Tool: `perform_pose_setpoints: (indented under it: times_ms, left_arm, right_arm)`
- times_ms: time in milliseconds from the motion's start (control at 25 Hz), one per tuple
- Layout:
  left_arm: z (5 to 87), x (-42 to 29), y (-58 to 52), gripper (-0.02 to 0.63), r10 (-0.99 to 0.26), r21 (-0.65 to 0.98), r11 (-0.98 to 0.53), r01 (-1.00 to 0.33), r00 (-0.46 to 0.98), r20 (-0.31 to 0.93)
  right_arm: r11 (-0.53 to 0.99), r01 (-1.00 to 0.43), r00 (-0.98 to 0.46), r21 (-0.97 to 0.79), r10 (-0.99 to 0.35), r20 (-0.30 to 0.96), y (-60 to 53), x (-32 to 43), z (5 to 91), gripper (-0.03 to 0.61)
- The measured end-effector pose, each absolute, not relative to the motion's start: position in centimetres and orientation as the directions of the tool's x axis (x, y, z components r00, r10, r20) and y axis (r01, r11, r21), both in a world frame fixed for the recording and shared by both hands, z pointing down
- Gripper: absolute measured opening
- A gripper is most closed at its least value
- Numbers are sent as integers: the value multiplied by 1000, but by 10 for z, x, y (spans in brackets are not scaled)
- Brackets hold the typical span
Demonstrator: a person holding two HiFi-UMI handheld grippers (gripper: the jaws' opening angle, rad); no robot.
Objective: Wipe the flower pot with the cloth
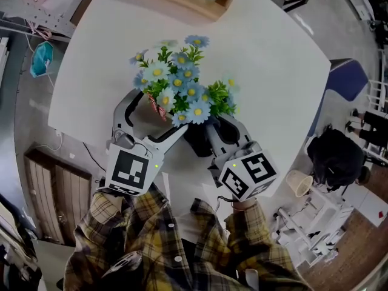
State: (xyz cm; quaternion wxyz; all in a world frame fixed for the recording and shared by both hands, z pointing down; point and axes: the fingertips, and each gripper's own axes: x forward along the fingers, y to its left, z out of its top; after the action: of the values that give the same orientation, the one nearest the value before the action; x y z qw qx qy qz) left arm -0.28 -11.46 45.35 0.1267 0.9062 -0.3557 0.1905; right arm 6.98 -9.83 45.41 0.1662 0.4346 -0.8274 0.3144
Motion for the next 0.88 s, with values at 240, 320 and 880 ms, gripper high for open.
perform_pose_setpoints:
  times_ms: [240, 320, 880]
  left_arm:
    - [450, 0, -119, 485, -605, 86, -718, -691, 681, 413]
    - [450, 1, -120, 485, -605, 85, -719, -690, 681, 413]
    - [450, 13, -130, 485, -540, 77, -776, -627, 721, 435]
  right_arm:
    - [403, -824, -566, -397, -614, 551, -102, 74, 453, 15]
    - [396, -826, -563, -401, -613, 555, -104, 76, 452, 15]
    - [494, -763, -641, -416, -501, 581, -145, 95, 453, 15]
